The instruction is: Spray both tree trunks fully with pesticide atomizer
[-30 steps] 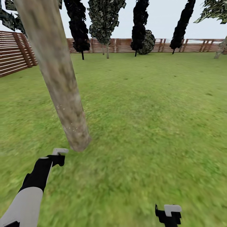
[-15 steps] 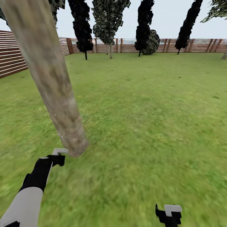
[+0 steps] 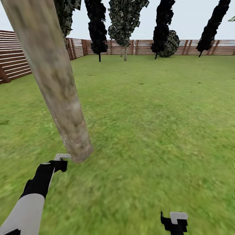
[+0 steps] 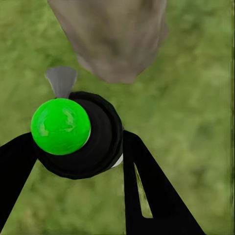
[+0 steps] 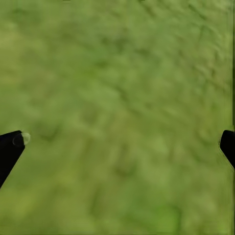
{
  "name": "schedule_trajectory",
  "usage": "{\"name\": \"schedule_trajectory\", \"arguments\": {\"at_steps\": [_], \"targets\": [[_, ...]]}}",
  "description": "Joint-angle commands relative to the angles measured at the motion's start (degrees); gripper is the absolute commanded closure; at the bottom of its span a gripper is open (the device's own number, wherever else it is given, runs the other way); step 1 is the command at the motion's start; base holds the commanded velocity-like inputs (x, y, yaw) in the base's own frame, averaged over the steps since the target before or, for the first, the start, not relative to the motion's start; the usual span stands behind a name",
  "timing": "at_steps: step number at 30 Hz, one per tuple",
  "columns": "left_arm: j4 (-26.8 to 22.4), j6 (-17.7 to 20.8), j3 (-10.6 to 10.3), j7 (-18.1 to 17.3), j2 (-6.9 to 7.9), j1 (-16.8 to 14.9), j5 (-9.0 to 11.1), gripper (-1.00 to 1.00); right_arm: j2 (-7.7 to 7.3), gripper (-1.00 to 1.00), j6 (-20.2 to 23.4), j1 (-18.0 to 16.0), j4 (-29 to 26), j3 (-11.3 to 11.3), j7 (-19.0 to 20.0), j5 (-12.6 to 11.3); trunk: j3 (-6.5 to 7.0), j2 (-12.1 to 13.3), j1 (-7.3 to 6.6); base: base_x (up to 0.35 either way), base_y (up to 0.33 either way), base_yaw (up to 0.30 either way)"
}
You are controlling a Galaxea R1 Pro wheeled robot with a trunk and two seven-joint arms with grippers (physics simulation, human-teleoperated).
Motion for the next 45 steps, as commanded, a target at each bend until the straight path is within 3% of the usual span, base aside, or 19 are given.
{"name": "schedule_trajectory", "arguments": {"at_steps": [1,8,14,18,21,23,25,26,27,29,32,34,36,37,38,39,40,43,45], "targets": [[0.0,0.0,0.0,0.0,-0.01,0.0,0.0,1.00,0.00,-1.00,0.0,0.0,0.0,0.0,0.0,0.0,0.00,0.0,0.00,0.098,-0.257,0.009],[0.0,-0.1,0.0,0.0,-0.19,0.0,0.0,1.00,0.09,-1.00,0.0,0.0,0.1,0.0,0.0,0.0,0.00,0.0,0.00,0.047,-0.259,0.185],[0.0,-0.5,-0.2,-0.6,-2.81,0.0,0.0,1.00,0.09,-1.00,0.0,0.0,0.0,0.0,0.0,0.0,0.00,0.0,0.00,0.000,-0.077,0.277],[-0.2,-0.1,-1.0,-1.1,-3.08,-0.7,0.0,1.00,0.01,-1.00,0.0,0.0,0.0,0.0,0.0,0.0,0.00,0.0,0.00,0.000,-0.001,0.277],[-0.7,1.3,-1.8,-2.9,-3.10,-3.8,0.0,1.00,-0.06,-1.00,0.0,0.0,0.0,0.0,-0.1,-0.1,0.00,0.0,0.00,0.000,0.000,0.149],[-0.8,4.3,-2.0,-3.5,-3.23,-6.1,0.0,1.00,-0.20,-1.00,0.0,0.0,0.0,0.0,-0.1,-0.1,0.00,0.0,0.00,0.000,0.000,0.024],[-0.8,4.6,-2.1,-3.8,-3.25,-6.6,0.0,1.00,-0.23,-1.00,0.0,0.0,0.0,0.0,-0.1,-0.1,0.00,0.0,0.00,0.000,0.000,0.015],[-0.5,5.3,-2.1,-5.8,-2.25,-9.3,-0.2,1.00,-0.29,-1.00,0.0,0.0,0.0,-0.1,-0.1,-0.1,0.00,0.0,0.00,0.000,0.000,0.007],[-0.2,5.7,-2.1,-7.3,0.28,-11.4,-0.2,1.00,-0.33,-1.00,0.0,0.0,0.0,-0.1,-0.1,-0.1,0.00,0.0,0.00,0.000,0.000,0.002],[0.0,5.9,-2.2,-9.0,4.08,-11.8,-0.1,1.00,-0.43,-1.00,0.0,0.0,0.0,-0.1,-0.1,-0.1,0.00,0.0,0.00,0.000,0.000,0.000],[0.0,5.9,-3.1,-11.5,4.01,-11.6,-0.2,1.00,-0.44,-1.00,0.0,0.0,0.0,-0.1,-0.1,-0.1,0.00,0.0,0.00,0.000,0.000,0.000],[-0.1,6.0,-8.5,-14.2,3.27,-11.7,-0.1,1.00,-0.44,-1.00,0.0,0.0,0.0,-0.1,-0.1,-0.1,0.00,0.0,0.00,0.000,0.000,0.000],[-0.1,6.1,-10.4,-18.3,3.76,-11.9,-0.1,1.00,-0.44,-1.00,0.0,0.0,0.0,-0.1,-0.1,-0.1,0.00,0.0,0.00,0.000,0.000,0.000],[-0.4,6.1,-10.3,-21.1,4.56,-12.2,-0.3,1.00,-0.44,-1.00,0.0,0.0,0.0,-0.1,-0.1,-0.1,0.00,0.0,0.00,0.000,0.000,0.000],[-0.6,6.1,-10.2,-23.9,6.79,-12.4,-0.6,1.00,-0.44,-1.00,0.0,0.0,0.0,-0.1,-0.1,-0.1,0.00,0.0,0.00,0.000,0.000,0.000],[-0.7,6.1,-10.3,-25.2,8.81,-12.5,-0.7,1.00,-0.44,-1.00,0.0,0.0,0.0,-0.1,-0.1,-0.1,0.00,0.0,0.00,0.000,0.000,0.000],[-1.1,6.1,-10.5,-25.6,9.51,-12.1,-0.7,1.00,-0.44,-1.00,0.0,0.0,0.0,-0.1,-0.1,-0.1,0.00,0.0,0.00,0.000,0.000,0.000],[-3.1,6.2,-11.4,-25.7,8.19,-11.8,-0.5,1.00,-0.44,-1.00,0.0,0.0,0.0,-0.1,-0.1,-0.1,0.00,0.0,0.00,-0.294,0.000,0.000],[-3.8,8.2,-11.7,-25.8,6.42,-12.0,-0.4,1.00,-0.44,-1.00,0.0,0.0,0.0,-0.1,-0.1,-0.1,0.00,0.0,0.00,-0.140,0.000,0.000]]}}
